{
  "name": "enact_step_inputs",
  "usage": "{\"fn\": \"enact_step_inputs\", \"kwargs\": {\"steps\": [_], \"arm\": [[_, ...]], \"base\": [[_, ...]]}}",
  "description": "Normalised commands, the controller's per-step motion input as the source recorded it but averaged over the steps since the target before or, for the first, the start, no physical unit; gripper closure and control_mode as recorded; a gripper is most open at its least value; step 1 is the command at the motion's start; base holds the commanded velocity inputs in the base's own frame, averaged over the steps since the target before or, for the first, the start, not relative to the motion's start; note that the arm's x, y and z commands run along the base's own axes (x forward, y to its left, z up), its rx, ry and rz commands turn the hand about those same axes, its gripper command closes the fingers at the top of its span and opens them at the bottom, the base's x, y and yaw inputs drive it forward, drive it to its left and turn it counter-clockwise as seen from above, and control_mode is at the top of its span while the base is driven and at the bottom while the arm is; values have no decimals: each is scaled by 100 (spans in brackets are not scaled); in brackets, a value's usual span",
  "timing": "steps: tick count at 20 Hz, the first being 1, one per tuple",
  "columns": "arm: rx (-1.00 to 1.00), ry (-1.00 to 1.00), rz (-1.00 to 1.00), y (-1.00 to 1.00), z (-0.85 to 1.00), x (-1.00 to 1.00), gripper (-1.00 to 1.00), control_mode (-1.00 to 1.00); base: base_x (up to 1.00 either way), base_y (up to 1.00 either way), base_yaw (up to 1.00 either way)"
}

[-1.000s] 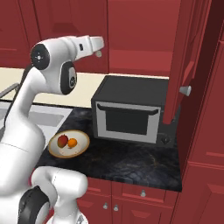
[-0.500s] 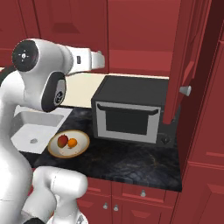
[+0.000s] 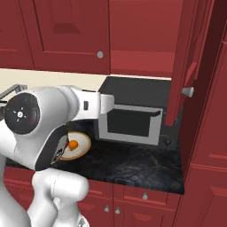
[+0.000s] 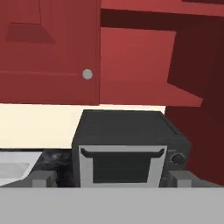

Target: Open the cabinet. Pick the mango and tangerine from the cabinet and place them into the bowl. Then close the cabinet.

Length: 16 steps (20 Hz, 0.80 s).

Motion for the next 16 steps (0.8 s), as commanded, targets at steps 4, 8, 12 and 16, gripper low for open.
{"fn": "enact_step_inputs", "kwargs": {"steps": [4, 8, 12, 16], "arm": [[0, -6, 2, -5, 0, -100, -100, -100], [2, -3, 0, -16, 2, -100, -100, -100], [4, -8, 7, -41, 2, -79, -100, -100], [7, -14, 25, -51, 2, -23, -100, -100]], "base": [[0, 0, 0], [0, 0, 0], [0, 0, 0], [0, 0, 0]]}}
